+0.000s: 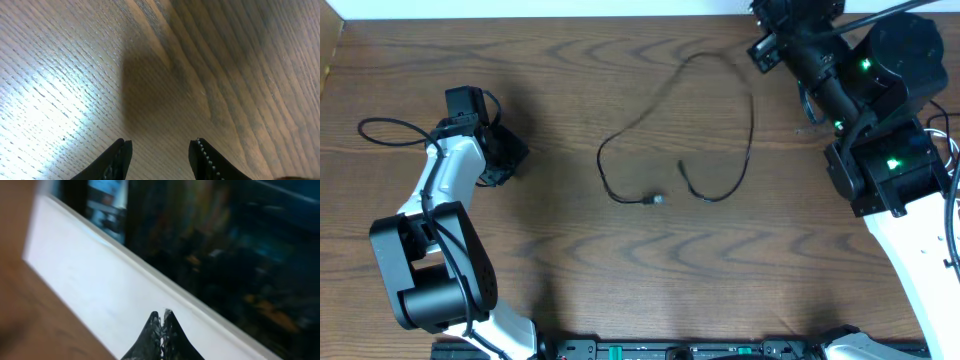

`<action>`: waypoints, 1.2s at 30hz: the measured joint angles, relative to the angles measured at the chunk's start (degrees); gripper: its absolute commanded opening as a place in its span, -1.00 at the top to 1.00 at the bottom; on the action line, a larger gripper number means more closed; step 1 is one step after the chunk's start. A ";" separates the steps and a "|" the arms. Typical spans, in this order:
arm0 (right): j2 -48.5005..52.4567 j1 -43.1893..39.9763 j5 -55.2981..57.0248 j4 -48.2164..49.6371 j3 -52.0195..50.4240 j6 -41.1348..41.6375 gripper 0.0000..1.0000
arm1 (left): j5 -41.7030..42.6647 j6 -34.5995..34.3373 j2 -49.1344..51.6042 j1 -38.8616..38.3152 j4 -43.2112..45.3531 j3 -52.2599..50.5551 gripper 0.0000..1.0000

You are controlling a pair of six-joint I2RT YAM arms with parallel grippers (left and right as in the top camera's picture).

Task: Untangle cables

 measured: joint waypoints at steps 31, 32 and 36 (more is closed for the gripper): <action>26.12 -11.34 7.37 -15.72 0.02 9.35 -0.52 | 0.00 0.00 0.00 0.00 0.00 0.00 0.15; 27.69 -11.82 7.13 -14.62 0.02 9.55 -0.52 | 0.00 0.00 0.00 0.00 -0.02 0.00 0.15; 33.42 -12.70 6.32 -11.54 0.02 9.97 -0.51 | 0.02 0.00 0.00 0.00 -0.02 0.00 0.15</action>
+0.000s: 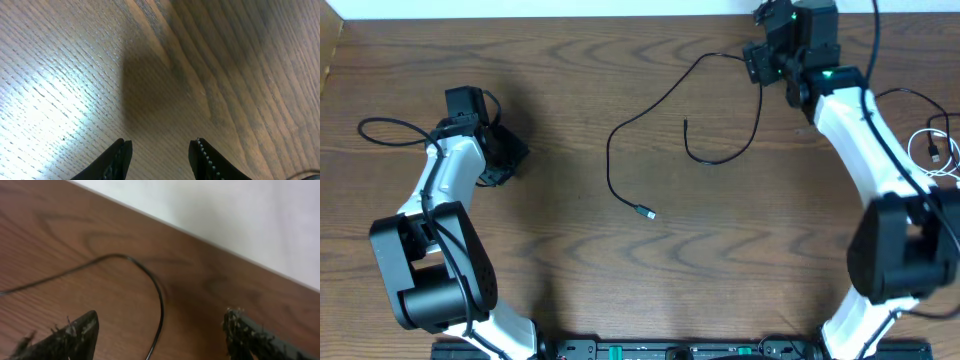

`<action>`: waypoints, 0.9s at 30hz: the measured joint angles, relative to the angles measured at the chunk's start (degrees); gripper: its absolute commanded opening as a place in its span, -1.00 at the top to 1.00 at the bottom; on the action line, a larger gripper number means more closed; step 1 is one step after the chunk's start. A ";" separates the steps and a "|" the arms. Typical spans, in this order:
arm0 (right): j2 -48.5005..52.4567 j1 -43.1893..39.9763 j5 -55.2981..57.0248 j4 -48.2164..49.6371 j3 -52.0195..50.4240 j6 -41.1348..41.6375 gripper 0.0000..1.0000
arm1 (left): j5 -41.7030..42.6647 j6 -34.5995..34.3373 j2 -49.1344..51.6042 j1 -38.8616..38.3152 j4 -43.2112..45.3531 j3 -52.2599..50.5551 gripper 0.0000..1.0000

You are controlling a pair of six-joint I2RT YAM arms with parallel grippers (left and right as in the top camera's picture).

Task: Untangle cables

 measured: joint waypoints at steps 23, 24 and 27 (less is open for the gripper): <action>12.24 -1.11 -0.68 -6.64 0.00 13.57 0.16 | 0.00 0.00 0.00 0.00 0.00 0.00 0.15; 12.24 -1.11 -0.63 -7.41 0.00 13.90 0.22 | -0.02 0.00 0.00 0.00 0.00 0.00 0.15; 12.26 -1.09 -0.52 -9.64 0.00 15.56 0.29 | 0.00 0.00 0.00 0.00 0.00 0.00 0.15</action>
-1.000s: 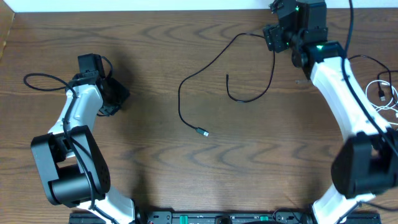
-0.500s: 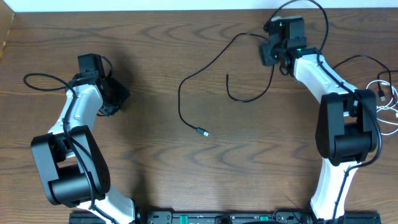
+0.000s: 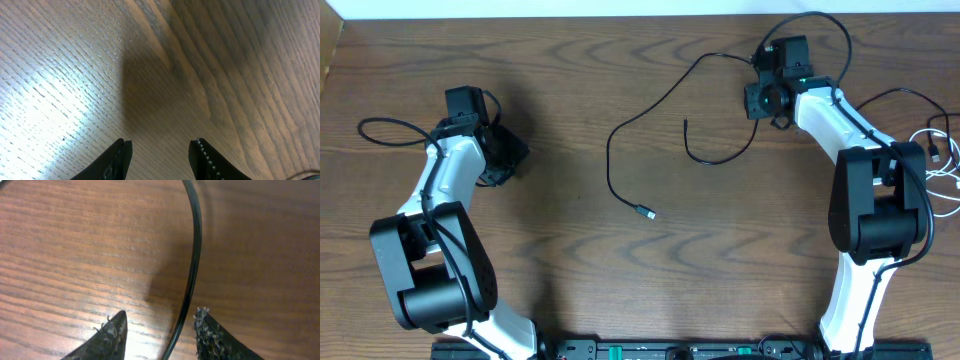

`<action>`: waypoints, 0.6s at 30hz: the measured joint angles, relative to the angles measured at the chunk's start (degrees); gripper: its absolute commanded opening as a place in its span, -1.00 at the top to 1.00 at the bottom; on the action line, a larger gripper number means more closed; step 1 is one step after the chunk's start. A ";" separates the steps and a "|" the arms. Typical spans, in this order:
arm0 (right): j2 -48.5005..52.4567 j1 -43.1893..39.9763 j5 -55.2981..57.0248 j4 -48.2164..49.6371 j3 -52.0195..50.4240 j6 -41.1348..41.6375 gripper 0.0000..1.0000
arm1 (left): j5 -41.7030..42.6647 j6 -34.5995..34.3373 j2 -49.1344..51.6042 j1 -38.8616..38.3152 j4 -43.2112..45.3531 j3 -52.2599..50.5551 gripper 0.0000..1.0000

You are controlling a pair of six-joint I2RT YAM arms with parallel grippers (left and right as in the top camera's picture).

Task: Untangle cables

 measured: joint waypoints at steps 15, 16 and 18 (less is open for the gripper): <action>1.84 0.22 -5.09 -13.49 1.44 8.11 0.73 | -0.02 0.00 0.00 -0.02 0.02 0.00 0.15; 1.81 0.33 -5.84 -13.86 1.46 8.31 0.75 | -0.02 -0.02 0.00 0.00 -0.02 0.00 0.15; 1.79 0.94 -9.05 -17.25 1.57 9.01 0.77 | -0.02 0.00 0.00 0.00 0.02 0.00 0.15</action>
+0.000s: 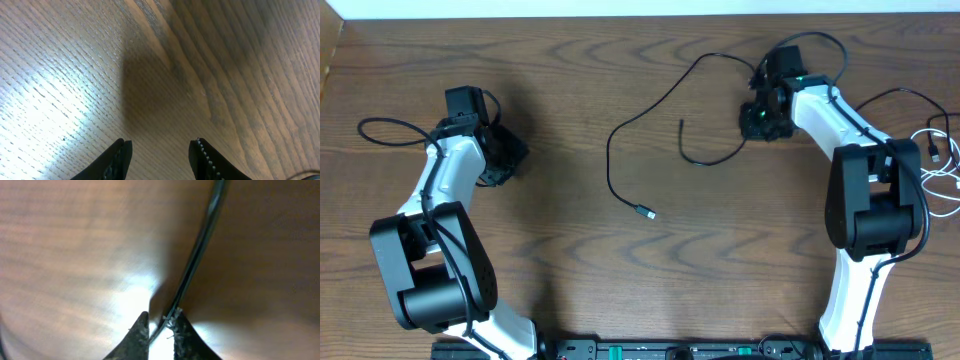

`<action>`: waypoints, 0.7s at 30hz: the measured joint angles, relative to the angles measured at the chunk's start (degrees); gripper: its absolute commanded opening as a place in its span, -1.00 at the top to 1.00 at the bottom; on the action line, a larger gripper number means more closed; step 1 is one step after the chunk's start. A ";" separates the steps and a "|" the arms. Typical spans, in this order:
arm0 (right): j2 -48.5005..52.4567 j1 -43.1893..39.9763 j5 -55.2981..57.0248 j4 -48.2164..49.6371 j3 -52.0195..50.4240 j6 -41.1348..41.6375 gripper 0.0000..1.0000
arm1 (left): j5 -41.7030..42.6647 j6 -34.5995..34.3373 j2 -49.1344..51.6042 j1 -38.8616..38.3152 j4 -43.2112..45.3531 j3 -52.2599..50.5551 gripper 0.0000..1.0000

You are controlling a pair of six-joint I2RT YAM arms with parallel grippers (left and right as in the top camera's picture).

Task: Untangle cables

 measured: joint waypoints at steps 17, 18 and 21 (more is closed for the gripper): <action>0.02 24.85 -9.64 -7.30 -0.59 6.45 0.69 | 0.00 0.00 0.00 -0.02 0.00 0.00 0.15; 0.02 26.77 -9.53 -6.80 -0.59 6.69 0.67 | 0.00 0.00 0.00 0.00 0.00 0.00 0.15; 0.02 29.57 -9.38 -7.28 -0.37 6.97 0.60 | 0.00 0.00 0.00 0.00 -0.02 0.00 0.15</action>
